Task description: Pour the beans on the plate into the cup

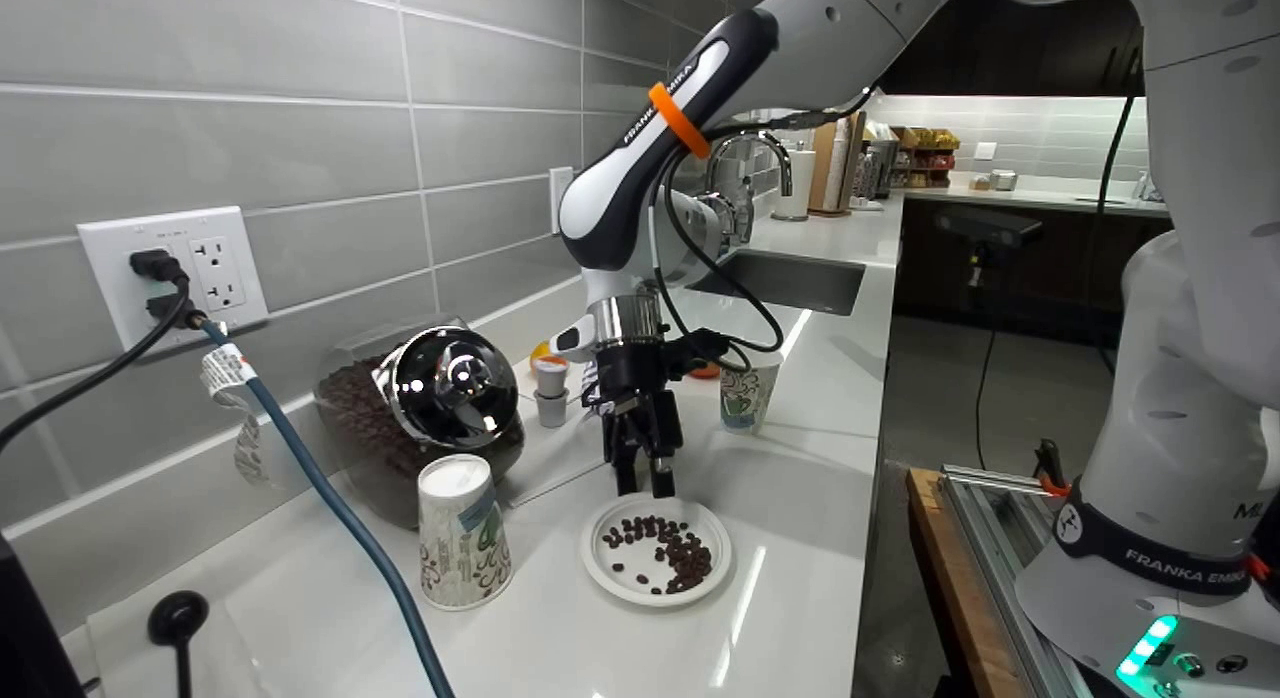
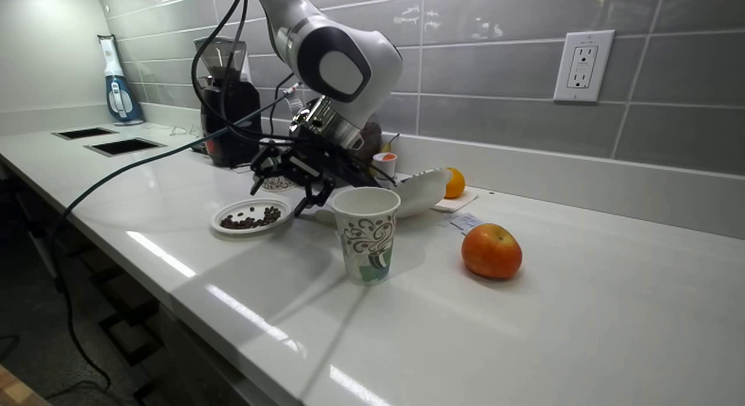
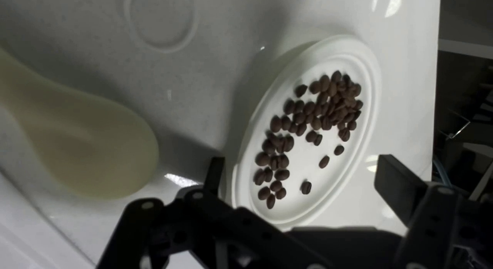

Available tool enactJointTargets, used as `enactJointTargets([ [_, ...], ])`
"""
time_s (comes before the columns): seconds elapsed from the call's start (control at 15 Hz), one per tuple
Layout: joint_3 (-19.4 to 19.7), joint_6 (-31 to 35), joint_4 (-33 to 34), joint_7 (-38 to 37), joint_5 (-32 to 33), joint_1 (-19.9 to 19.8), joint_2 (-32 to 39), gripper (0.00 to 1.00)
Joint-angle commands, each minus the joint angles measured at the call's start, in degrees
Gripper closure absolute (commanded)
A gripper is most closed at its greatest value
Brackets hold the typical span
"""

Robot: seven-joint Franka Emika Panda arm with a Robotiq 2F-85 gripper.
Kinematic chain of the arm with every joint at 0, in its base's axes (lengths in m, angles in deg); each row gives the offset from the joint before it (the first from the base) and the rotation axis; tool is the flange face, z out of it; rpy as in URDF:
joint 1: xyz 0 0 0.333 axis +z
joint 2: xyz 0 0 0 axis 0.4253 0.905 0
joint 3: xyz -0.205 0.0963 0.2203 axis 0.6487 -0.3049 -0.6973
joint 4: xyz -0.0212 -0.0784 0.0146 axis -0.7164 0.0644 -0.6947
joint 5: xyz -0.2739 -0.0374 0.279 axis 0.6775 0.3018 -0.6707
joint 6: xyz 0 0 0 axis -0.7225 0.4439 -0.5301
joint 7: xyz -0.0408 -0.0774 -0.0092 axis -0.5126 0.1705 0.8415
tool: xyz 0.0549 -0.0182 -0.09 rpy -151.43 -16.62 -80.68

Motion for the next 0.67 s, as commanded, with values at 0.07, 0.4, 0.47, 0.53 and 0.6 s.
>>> enactJointTargets([
  [0.07, -0.95, -1.79, 1.06, -0.17, 1.34, -0.97, 0.87, 0.16],
  [0.4, -0.86, -2.35, 1.04, -0.07, 1.01, -1.26, 1.01, 0.27],
  [0.47, -0.84, -2.47, 1.05, 0.0, 0.92, -1.35, 1.04, 0.27],
  [0.53, -0.84, -2.66, 1.03, 0.02, 0.83, -1.42, 1.07, 0.31],
  [0.6, -0.81, -2.8, 1.02, 0.03, 0.85, -1.46, 1.14, 0.3],
])
